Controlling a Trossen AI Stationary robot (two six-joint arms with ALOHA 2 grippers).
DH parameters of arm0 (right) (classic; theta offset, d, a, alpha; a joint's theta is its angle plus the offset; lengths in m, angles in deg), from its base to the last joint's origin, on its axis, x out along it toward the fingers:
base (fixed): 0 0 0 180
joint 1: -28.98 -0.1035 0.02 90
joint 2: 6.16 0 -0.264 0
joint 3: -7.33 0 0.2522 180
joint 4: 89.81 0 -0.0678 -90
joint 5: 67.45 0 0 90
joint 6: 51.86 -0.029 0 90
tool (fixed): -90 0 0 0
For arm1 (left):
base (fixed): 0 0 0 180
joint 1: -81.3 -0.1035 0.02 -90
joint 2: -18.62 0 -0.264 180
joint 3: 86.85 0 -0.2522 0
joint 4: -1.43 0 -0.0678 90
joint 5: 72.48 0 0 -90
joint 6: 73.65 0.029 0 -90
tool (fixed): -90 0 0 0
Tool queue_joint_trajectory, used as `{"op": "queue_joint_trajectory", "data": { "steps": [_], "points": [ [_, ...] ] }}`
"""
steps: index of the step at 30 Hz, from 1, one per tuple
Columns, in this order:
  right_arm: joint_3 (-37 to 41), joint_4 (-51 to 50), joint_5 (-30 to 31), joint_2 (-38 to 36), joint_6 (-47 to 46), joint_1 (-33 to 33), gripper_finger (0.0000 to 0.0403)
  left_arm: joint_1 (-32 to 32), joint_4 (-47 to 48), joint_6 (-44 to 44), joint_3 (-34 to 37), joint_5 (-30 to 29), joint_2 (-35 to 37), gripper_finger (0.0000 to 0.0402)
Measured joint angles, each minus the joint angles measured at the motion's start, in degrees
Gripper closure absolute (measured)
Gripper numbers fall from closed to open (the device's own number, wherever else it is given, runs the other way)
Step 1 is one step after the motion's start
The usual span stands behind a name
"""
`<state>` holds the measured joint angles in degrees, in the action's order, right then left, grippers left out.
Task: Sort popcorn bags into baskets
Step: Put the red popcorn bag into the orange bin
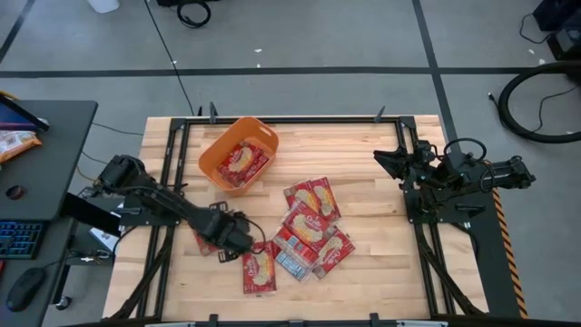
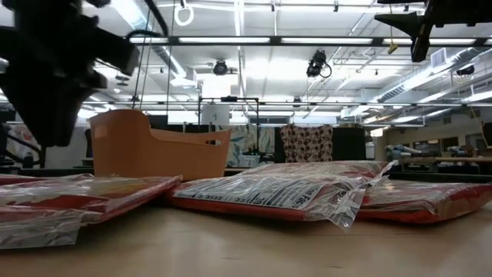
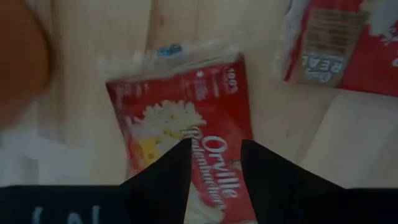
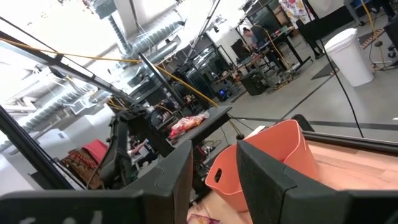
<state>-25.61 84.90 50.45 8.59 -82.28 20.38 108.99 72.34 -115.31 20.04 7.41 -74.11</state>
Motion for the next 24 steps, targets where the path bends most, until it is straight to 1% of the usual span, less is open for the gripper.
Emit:
{"op": "queue_joint_trajectory", "data": {
  "steps": [3, 6, 11, 15, 18, 22, 24],
  "points": [
    [0.0, -0.02, -0.02, -0.02, 0.46, 0.0, 0.0273, 3.2, -0.18, -5.19, -0.04, -3.71, 0.0, 0.0252],
    [0.0, -0.03, -0.02, 0.0, 0.86, 0.0, 0.0273, 6.54, -0.29, -7.19, 0.07, -6.25, 0.0, 0.0235],
    [0.0, -0.03, 0.0, 0.0, 1.7, 0.0, 0.0273, 10.1, -2.65, -10.39, 3.75, -6.27, 0.07, 0.0202],
    [0.0, -0.04, -0.02, 0.0, 1.69, 0.0, 0.0273, 10.46, -2.82, -13.43, 5.46, -6.59, 0.07, 0.0182],
    [-0.01, -0.02, -0.02, -0.01, 1.69, 0.0, 0.0273, 10.39, -3.57, -12.96, 5.51, -7.95, 0.07, 0.0176],
    [0.0, -0.02, -0.02, 0.0, 1.67, 0.0, 0.0273, 10.49, -5.8, -9.21, 5.51, -7.92, 0.07, 0.0175],
    [0.0, -0.04, -0.02, 0.0, 1.67, 0.0, 0.0273, 10.44, -5.97, -8.69, 5.7, -8.0, 0.08, 0.0175]
  ]
}}
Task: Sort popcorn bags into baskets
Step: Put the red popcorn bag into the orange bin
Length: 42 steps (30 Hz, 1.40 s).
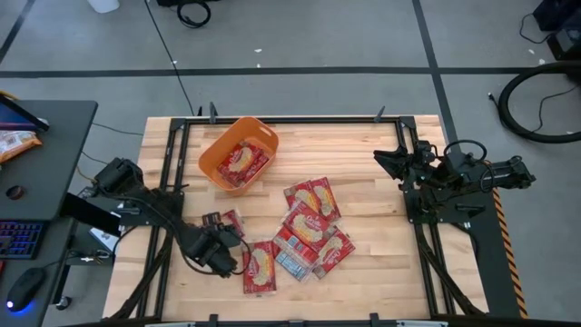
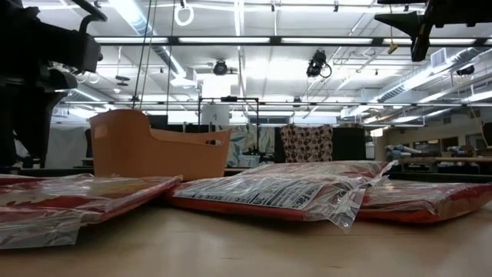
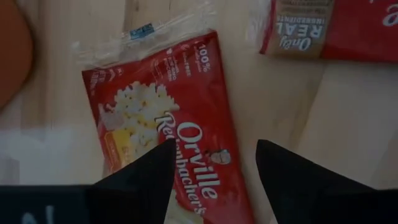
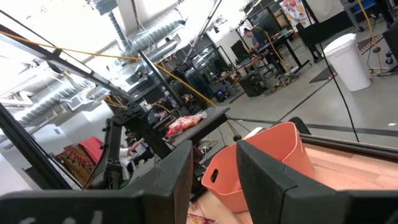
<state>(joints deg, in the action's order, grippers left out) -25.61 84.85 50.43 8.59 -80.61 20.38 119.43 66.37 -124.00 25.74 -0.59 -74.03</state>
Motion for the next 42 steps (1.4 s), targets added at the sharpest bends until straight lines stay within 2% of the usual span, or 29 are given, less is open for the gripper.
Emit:
{"op": "queue_joint_trajectory", "data": {
  "steps": [4, 11, 24, 28, 35, 42],
  "points": [
    [0.0, 0.02, 0.0, 0.0, 0.0, 0.0, 0.0273, -0.22, -2.46, -0.52, 2.63, 0.66, 0.05, 0.0175],
    [0.0, 0.06, 0.02, 0.0, -0.2, 0.0, 0.0273, -0.35, -3.27, 1.65, 2.81, 0.08, 0.03, 0.0178],
    [-0.02, 0.57, 0.04, 0.0, -0.2, 0.0, 0.0273, -0.44, -6.31, 0.08, 6.41, 3.18, -0.75, 0.0223],
    [-0.02, 0.84, 0.06, 0.0, -0.2, 0.0, 0.0273, -0.46, -5.61, 0.33, 6.34, 3.86, -1.94, 0.0265],
    [-0.02, 0.98, 0.07, 0.0, -0.22, 0.0, 0.0273, -0.46, -3.41, -1.61, 4.11, 5.38, -2.17, 0.0383],
    [-0.02, 0.98, 0.06, 0.0, -0.17, 0.0, 0.0273, -0.74, -0.51, -1.24, -0.33, 8.36, -1.0, 0.0396]
  ]
}}
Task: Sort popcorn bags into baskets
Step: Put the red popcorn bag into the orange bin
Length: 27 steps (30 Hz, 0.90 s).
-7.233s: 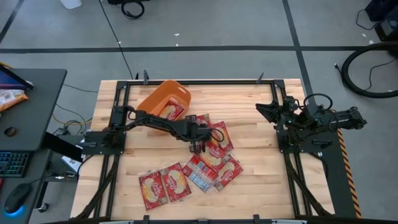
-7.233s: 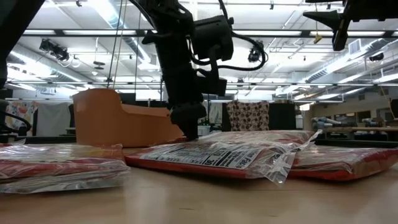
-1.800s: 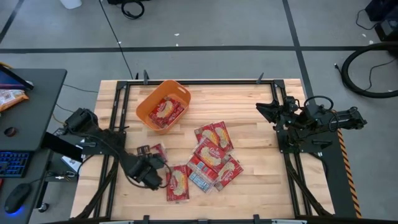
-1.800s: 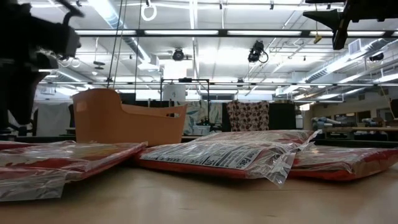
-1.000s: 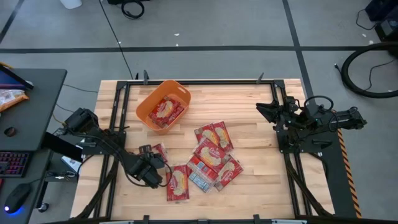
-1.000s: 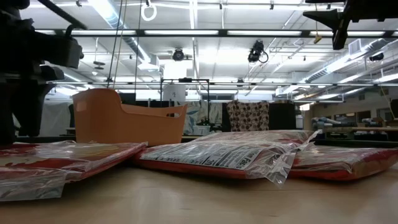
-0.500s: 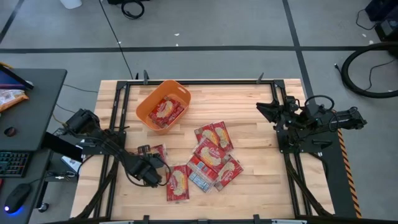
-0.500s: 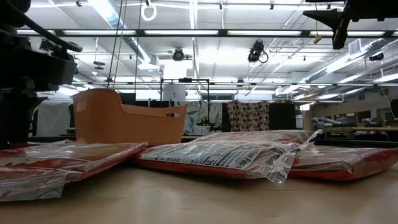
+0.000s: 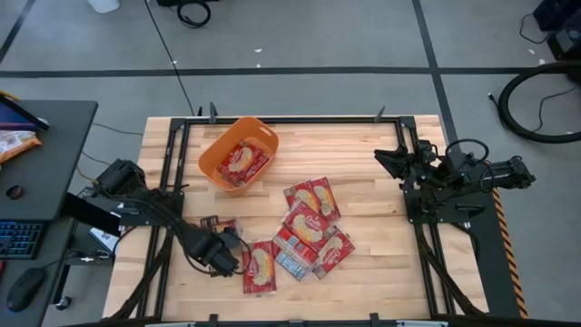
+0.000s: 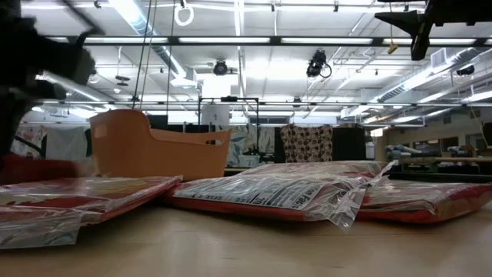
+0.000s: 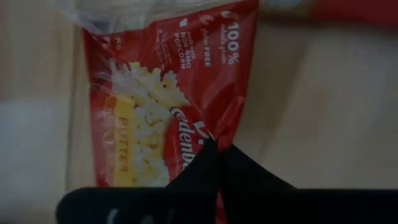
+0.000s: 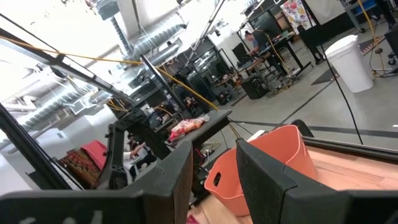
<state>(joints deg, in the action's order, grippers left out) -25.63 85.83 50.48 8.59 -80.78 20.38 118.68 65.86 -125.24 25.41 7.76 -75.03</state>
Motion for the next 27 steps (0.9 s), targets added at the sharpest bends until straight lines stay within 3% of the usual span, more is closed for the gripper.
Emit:
{"op": "queue_joint_trajectory", "data": {
  "steps": [9, 18, 27],
  "points": [
    [0.0, -0.02, -0.04, 0.0, 0.17, 0.0, 0.0273, -8.28, -1.09, 5.81, -8.9, -2.76, 5.58, 0.0399],
    [0.0, -0.02, -0.04, 0.0, -0.4, 0.0, 0.0273, -27.99, -3.09, 12.24, -20.09, -3.08, 5.9, 0.04],
    [0.0, -0.02, -0.02, 0.0, -0.91, 0.0, 0.0273, -46.81, 5.02, 15.25, -30.09, -0.7, 5.87, 0.0401]
  ]
}}
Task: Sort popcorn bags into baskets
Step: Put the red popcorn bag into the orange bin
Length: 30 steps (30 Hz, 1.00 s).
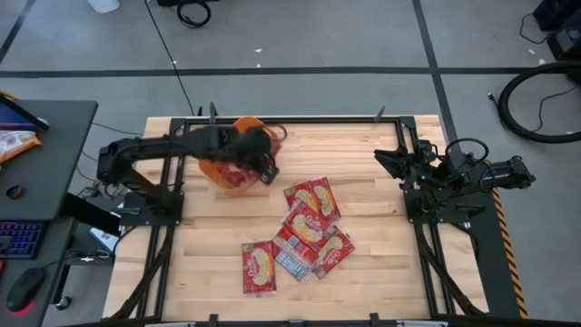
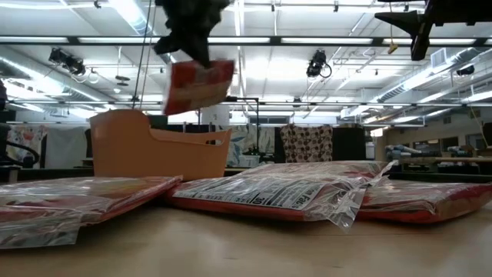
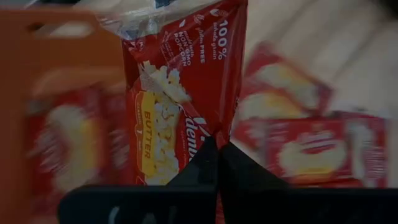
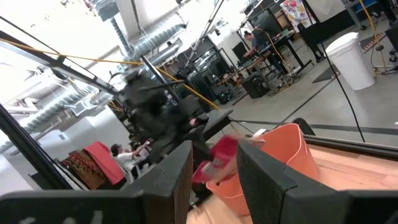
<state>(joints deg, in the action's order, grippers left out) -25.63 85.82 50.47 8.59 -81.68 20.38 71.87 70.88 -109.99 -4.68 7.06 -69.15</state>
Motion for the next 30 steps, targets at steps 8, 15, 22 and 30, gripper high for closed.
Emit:
{"op": "queue_joint_trajectory", "data": {
  "steps": [8, 15, 22, 30],
  "points": [
    [0.0, 0.02, 0.11, -0.02, -0.01, 0.0, 0.0273, -11.27, 6.56, 9.92, 5.51, 1.07, -2.18, 0.04],
    [0.0, 0.39, 0.63, 0.0, -0.02, 0.0, 0.0273, -15.26, 4.13, 10.0, 10.5, 0.96, -4.16, 0.0312],
    [0.0, 0.35, 0.72, 0.0, 0.04, 0.0, 0.0273, -11.87, 2.0, 7.36, 7.03, 15.22, -3.62, 0.0206],
    [0.0, 0.31, 0.74, 0.0, 0.41, 0.0, 0.0273, 4.58, -2.58, 2.13, 6.86, 31.51, -4.82, 0.0213]
  ]
}}
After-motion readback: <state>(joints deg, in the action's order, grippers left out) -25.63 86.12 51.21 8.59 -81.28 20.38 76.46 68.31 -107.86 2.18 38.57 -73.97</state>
